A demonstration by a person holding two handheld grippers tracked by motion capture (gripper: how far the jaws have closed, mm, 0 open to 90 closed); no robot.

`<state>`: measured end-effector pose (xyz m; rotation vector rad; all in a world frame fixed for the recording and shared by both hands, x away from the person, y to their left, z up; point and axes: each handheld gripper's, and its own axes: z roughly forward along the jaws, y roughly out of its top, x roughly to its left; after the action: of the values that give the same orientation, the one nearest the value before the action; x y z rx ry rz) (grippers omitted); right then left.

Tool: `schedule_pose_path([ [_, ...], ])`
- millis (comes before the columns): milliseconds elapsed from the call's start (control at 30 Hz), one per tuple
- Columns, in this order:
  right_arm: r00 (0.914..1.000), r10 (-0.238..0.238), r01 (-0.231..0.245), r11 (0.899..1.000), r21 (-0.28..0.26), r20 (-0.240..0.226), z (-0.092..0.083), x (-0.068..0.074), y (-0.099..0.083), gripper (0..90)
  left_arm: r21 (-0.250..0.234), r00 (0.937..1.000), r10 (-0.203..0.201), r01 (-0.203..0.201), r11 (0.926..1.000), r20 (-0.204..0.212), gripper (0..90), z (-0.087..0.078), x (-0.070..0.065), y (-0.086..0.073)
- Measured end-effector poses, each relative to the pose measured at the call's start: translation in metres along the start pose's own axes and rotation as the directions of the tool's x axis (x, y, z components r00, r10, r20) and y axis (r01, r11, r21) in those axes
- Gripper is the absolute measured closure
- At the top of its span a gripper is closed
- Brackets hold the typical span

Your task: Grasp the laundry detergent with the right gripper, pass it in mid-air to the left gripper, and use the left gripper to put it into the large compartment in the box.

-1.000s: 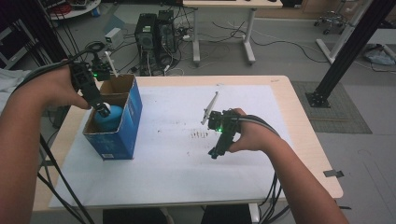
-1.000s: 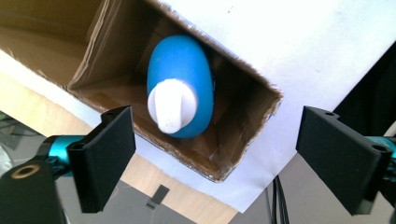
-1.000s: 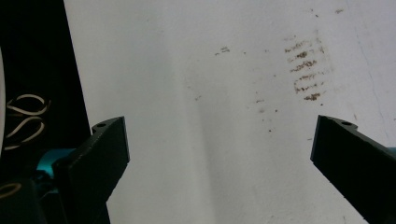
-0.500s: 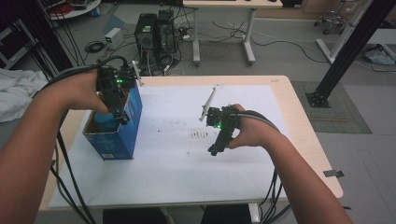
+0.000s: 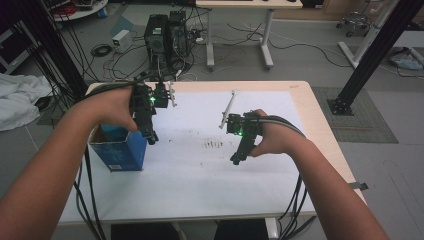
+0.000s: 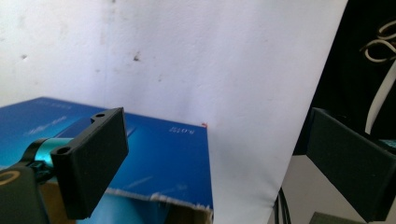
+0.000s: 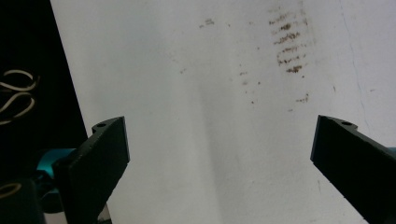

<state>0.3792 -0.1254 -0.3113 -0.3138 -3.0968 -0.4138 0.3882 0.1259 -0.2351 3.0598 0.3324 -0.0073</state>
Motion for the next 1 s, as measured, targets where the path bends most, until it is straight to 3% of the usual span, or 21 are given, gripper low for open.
schedule_pose_path([
  [100, 1.0, -0.006, 0.006, 1.0, 0.02, -0.001, 0.002, -0.002, -0.001, 3.6, 0.023, 0.9993, 0.036, -0.036, 0.9991, 0.006, 6.5, 0.013, -0.002, 0.009],
  [300, 1.0, -0.008, 0.008, 0.999, 0.042, -0.005, 0.006, -0.004, 0.0, 3.6, 0.02, 0.9976, 0.065, -0.065, 0.9977, 0.026, 6.5, 0.028, -0.002, 0.014],
  [500, 1.0, -0.003, 0.003, 0.999, 0.047, -0.009, 0.008, -0.008, -0.002, 3.6, 0.016, 0.997, 0.07, -0.071, 0.9974, 0.034, 6.5, 0.036, 0.0, 0.012],
  [1000, 0.9999, 0.01, -0.01, 0.998, 0.067, -0.007, 0.009, -0.013, -0.004, 3.6, 0.009, 0.9977, 0.058, -0.058, 0.9983, 0.036, 6.5, 0.037, 0.006, 0.01],
])
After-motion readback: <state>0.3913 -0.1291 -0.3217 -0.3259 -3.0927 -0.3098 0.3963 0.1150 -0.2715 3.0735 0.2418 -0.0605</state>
